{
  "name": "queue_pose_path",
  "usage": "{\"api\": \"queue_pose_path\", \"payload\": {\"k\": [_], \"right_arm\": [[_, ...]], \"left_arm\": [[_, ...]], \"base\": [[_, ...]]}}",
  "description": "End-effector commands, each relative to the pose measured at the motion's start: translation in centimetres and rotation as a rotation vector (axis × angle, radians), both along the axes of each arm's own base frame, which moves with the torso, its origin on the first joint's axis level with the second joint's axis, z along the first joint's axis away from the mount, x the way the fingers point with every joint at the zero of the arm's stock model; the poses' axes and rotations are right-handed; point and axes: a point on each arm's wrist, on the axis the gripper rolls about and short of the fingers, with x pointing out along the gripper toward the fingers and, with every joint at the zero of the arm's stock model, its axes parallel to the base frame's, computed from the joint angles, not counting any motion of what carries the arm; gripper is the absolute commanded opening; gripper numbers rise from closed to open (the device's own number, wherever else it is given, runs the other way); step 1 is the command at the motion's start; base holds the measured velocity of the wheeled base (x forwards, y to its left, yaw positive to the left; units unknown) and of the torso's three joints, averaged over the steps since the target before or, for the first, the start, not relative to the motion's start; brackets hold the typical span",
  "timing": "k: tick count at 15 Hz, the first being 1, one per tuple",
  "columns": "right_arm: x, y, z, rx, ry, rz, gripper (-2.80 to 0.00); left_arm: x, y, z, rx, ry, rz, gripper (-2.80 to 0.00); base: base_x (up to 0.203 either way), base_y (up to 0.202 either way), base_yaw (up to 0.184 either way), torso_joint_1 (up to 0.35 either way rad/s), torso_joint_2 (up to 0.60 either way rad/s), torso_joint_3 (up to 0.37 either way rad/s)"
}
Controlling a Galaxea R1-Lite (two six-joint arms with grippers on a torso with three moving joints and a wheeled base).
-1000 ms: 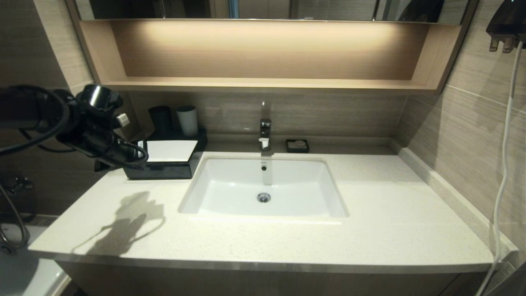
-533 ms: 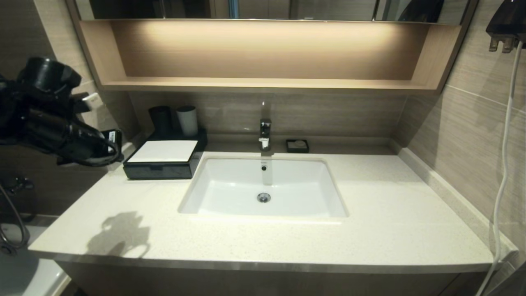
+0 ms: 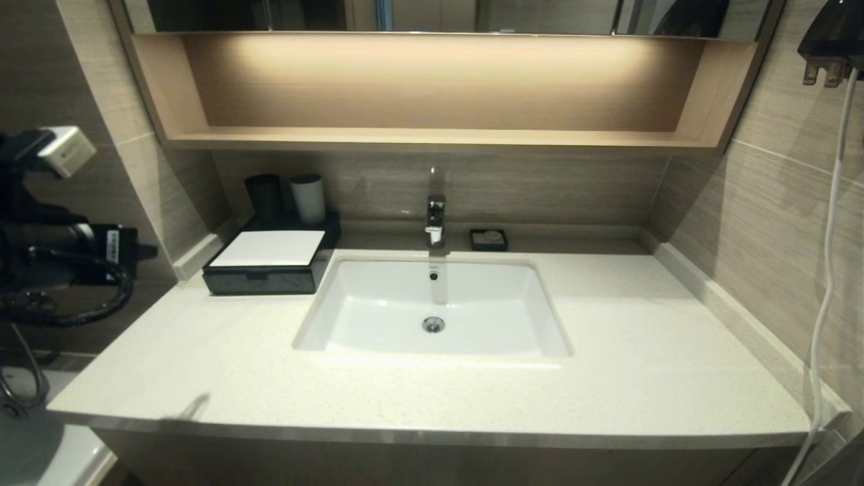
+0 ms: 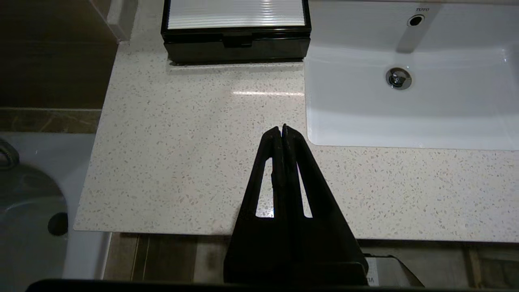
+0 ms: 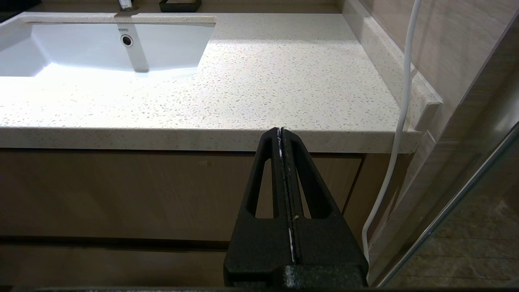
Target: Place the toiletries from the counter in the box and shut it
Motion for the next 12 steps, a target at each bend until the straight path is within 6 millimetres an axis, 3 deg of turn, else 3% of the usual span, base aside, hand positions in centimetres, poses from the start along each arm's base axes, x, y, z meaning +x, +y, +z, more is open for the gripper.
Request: {"api": "queue_pose_path", "payload": {"k": [1,5,12], "right_arm": [[0.0,0.0,0.0,0.000,0.000,0.000,-2.80],[0.0,0.0,0.0,0.000,0.000,0.000,-2.80],[0.0,0.0,0.0,0.000,0.000,0.000,-2.80]], "left_arm": [[-3.0,-0.2,0.6,0.008,-0.065,-0.001,-2.80],[-6.9,-0.4,1.0,0.019,-0.147,-0.003,-2.80],[-15.0,-0.9,-0.2,0.024,-0.301,-0.003,-2.80]], "base": [[0.000,0.000,0.000,0.000,0.00,0.000],[0.000,0.000,0.000,0.000,0.00,0.000],[0.000,0.000,0.000,0.000,0.00,0.000]]}}
